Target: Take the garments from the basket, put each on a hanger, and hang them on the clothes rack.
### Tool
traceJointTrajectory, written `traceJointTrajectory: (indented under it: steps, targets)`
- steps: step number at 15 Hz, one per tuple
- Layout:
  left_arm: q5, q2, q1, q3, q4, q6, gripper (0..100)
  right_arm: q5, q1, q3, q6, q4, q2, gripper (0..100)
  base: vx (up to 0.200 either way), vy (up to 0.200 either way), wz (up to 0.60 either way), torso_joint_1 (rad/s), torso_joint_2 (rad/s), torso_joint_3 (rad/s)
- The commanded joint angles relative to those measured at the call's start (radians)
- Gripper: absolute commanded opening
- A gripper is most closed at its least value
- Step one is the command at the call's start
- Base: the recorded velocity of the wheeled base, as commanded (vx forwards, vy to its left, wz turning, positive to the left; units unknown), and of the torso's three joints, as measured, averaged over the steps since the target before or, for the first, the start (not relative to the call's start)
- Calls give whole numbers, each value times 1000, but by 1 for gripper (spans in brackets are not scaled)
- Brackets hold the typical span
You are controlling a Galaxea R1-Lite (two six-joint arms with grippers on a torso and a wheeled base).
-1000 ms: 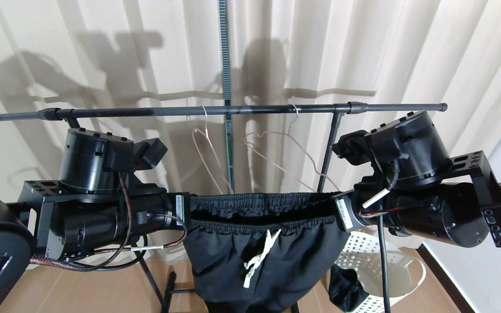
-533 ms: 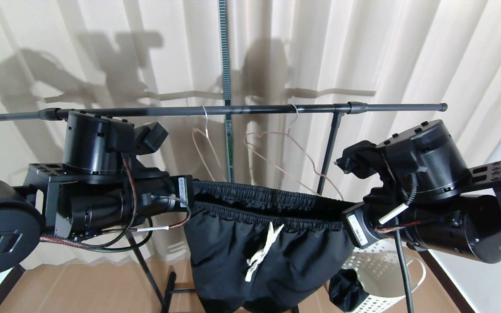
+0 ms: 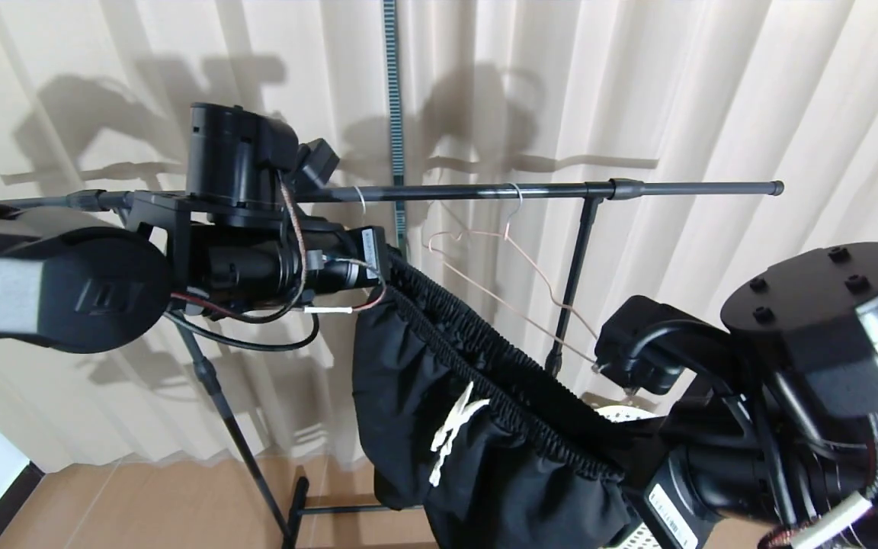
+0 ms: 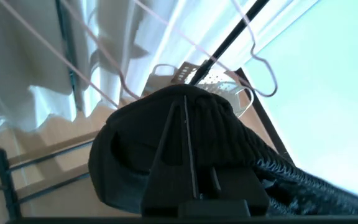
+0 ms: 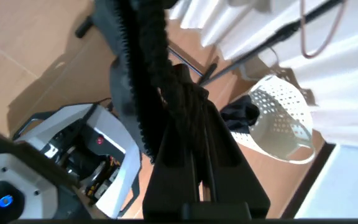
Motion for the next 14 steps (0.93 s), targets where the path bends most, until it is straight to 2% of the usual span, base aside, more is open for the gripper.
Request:
traceJointTrajectory:
  steps: [1, 4, 9, 12, 14]
  targets:
    - [-1, 71, -30, -78, 9, -1, 0, 3, 89, -20, 35, 3, 29, 0, 0, 0, 0, 0, 0, 0]
    - [-1, 84, -54, -103, 9, -1, 0, 35, 189, -118, 176, 4, 161, 0, 0, 0, 0, 0, 0, 0]
    - [-1, 81, -54, -95, 9, -1, 0, 37, 244, -235, 320, -2, 302, 0, 0, 0, 0, 0, 0, 0]
    - [-1, 83, -68, -94, 10, -2, 0, 35, 241, -242, 346, 3, 304, 0, 0, 0, 0, 0, 0, 0]
    - [2, 78, -66, -88, 23, -2, 0, 32, 195, -196, 348, 6, 256, 0, 0, 0, 0, 0, 0, 0]
